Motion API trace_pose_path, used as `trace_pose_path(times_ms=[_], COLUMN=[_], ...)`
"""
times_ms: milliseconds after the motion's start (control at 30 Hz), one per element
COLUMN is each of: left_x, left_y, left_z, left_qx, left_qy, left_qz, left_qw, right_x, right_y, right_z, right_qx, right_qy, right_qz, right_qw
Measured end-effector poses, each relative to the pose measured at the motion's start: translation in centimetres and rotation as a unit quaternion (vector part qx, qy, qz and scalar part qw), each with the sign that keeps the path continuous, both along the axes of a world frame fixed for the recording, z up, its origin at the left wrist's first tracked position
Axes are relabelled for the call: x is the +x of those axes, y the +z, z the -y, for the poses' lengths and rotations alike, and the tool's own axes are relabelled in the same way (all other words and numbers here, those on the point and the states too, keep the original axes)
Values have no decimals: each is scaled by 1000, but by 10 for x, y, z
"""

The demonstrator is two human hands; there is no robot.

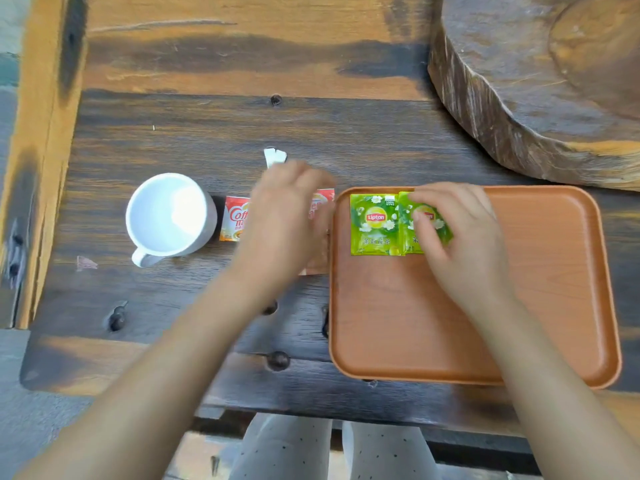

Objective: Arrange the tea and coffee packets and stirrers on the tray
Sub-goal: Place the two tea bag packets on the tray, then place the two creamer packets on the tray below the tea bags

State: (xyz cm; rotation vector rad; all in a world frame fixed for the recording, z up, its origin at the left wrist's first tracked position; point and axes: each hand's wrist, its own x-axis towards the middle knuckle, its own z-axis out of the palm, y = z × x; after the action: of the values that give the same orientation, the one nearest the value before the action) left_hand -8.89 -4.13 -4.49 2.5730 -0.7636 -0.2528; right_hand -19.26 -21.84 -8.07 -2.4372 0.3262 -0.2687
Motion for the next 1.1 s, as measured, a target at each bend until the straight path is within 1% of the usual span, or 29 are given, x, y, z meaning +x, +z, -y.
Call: trace_pose_path(times_ms=[67, 100, 200, 267, 300, 400, 533, 600, 633, 733, 833, 900, 967, 1100], left_x=[35, 51, 83, 91, 93, 93, 94, 97, 98, 100, 99, 97, 92, 80], left_y=[11, 14, 13, 7, 2, -8, -11, -10, -11, -14, -13, -9, -7, -10], left_z=[-18, -26, -39, -44, -45, -44, -40, -40, -40, -42, -44, -43, -40, -33], left_qx=[111, 173, 349, 418, 434, 449, 459, 454, 444, 396, 379, 398, 424, 436], left_qy=[1, -3, -43, -71, -83, -119, -139, -137, -135, -124, -117, -124, -134, -118], left_qz=[-24, -43, -103, -126, -129, -114, -122, -133, -139, -146, -155, -167, -149, -87], left_qw=[994, 984, 931, 897, 888, 878, 869, 870, 875, 898, 905, 893, 883, 888], right_x=[18, 28, 60, 76, 81, 88, 94, 97, 98, 99, 98, 97, 96, 90], right_y=[7, 8, 12, 12, 12, 9, 7, 6, 5, 4, 4, 5, 5, 1], right_z=[-15, -24, -49, -62, -68, -77, -80, -81, -81, -80, -79, -76, -73, -70], right_qx=[-9, -21, -78, -119, -137, -169, -158, -147, -128, -19, 60, 91, 114, 129], right_qy=[23, 44, 121, 161, 171, 173, 166, 171, 174, 155, 113, 81, 48, 8], right_qz=[1, -7, -79, -149, -173, -205, -228, -218, -199, -140, -110, -93, -80, -59], right_qw=[1000, 999, 986, 968, 960, 948, 946, 949, 956, 978, 986, 988, 989, 990])
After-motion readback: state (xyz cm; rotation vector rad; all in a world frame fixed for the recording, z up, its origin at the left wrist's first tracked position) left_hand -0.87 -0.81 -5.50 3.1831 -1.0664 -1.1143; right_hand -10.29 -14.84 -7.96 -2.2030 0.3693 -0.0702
